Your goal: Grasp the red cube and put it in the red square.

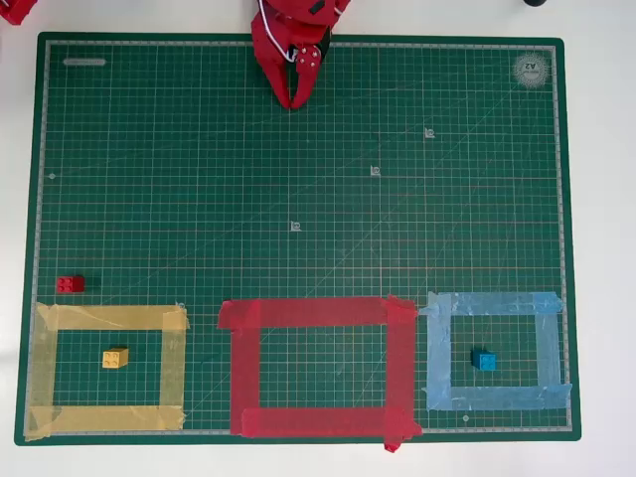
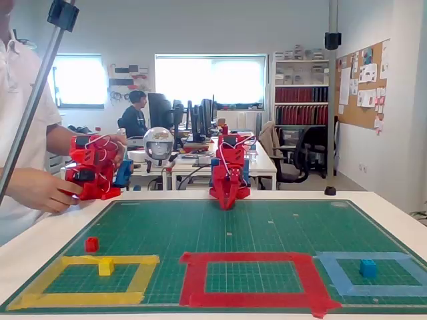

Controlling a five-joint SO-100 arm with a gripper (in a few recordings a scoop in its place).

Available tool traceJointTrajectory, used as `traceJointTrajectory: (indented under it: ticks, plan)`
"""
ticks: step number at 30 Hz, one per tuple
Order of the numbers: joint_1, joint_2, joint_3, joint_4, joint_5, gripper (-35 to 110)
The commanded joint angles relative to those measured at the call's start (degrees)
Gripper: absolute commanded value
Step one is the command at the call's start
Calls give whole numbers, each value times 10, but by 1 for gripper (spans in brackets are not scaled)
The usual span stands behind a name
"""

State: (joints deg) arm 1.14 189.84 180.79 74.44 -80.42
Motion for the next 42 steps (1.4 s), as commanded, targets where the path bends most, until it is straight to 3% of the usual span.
traceJointTrajectory:
  ticks: [1,11,15,25,31,34,39,42]
  plan:
    - [15,21,3,11,-4,0]
    - [11,20,3,10,-5,0]
    - [12,-39,-38,-66,-5,0]
    - [85,-532,-494,-351,-6,-1]
    - [164,-838,-774,-365,-14,-1]
    - [193,-925,-832,-375,-55,-1]
    - [221,-1020,-843,-585,-62,-1]
    - [244,-1085,-897,-609,-77,-1]
